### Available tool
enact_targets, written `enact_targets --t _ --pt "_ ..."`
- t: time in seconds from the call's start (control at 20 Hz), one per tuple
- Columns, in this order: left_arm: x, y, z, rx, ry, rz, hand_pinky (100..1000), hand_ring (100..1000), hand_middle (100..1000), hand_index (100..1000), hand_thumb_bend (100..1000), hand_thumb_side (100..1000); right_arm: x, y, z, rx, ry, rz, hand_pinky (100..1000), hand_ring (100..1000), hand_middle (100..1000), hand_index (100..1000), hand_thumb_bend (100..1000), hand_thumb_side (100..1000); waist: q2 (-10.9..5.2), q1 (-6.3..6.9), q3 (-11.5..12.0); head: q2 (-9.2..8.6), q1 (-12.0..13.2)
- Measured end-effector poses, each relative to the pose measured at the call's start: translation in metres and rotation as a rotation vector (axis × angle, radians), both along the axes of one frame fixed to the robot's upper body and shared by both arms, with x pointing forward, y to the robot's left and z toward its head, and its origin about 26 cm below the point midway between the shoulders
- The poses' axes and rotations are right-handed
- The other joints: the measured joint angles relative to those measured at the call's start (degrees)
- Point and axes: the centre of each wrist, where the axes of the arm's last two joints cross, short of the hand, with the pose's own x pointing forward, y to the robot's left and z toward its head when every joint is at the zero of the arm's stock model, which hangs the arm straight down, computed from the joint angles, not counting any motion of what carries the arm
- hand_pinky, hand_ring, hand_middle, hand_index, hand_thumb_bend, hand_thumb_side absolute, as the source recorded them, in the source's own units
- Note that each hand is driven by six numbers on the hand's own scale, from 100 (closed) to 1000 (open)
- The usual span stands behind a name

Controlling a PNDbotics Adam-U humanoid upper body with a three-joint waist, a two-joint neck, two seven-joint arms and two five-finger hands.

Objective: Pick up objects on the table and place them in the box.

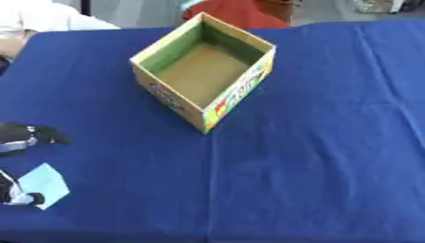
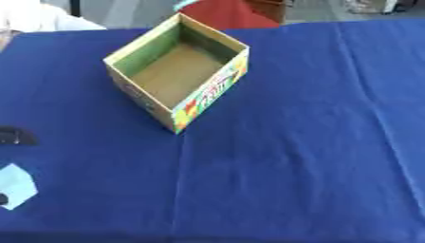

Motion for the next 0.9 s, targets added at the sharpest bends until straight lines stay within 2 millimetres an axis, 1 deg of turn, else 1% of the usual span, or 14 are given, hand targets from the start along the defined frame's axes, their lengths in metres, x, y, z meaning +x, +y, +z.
enact_targets --t 0.15,0.3,0.4,0.6,0.7,0.75,0.8,0.85,0.9 --pt "0.001 0.0 -0.004 0.014 0.004 0.002 788 858 926 954 558 270 0.0 0.0 0.0 0.002 0.003 0.001 682 705 832 783 100 1000 0.04 0.0 0.0 -0.01 0.1" --pt "0.003 0.0 -0.007 0.021 0.0 0.004 776 846 909 938 541 273 0.0 0.001 -0.001 0.006 0.004 0.003 682 705 832 783 100 1000 0.06 -0.01 -0.1 -0.02 0.1" --pt "0.003 -0.001 -0.01 0.019 -0.001 0.004 755 825 894 930 532 272 0.0 0.001 -0.001 0.008 0.005 0.004 681 704 833 782 100 1000 0.08 -0.01 -0.1 -0.02 0.3" --pt "0.004 -0.002 -0.015 0.02 0.0 0.002 676 759 849 895 517 254 0.0 0.001 -0.001 0.008 0.008 0.004 681 704 833 782 100 1000 0.12 -0.02 -0.1 -0.02 0.4" --pt "0.005 -0.002 -0.014 0.027 -0.01 -0.001 621 703 806 859 478 236 0.0 0.001 -0.001 0.008 0.009 0.004 681 704 833 782 100 1000 0.17 -0.02 -0.1 -0.02 0.5" --pt "0.005 -0.003 -0.014 0.03 -0.016 -0.003 577 650 771 829 448 235 0.0 0.001 -0.001 0.008 0.009 0.004 681 704 833 782 100 1000 0.19 -0.02 -0.1 -0.02 0.5" --pt "0.005 -0.003 -0.014 0.031 -0.02 -0.005 544 615 745 805 416 235 0.0 0.001 -0.001 0.008 0.01 0.003 681 704 833 782 100 1000 0.2 -0.02 -0.1 -0.02 0.5" --pt "0.005 -0.004 -0.015 0.03 -0.021 -0.006 528 598 709 772 385 230 0.0 0.001 -0.001 0.008 0.011 0.003 681 704 833 782 100 1000 0.2 -0.02 -0.1 -0.02 0.5" --pt "0.005 -0.004 -0.015 0.026 -0.023 -0.004 525 595 699 759 380 230 0.0 0.001 -0.001 0.008 0.011 0.003 681 704 833 782 100 1000 0.2 -0.02 -0.1 -0.02 0.5"
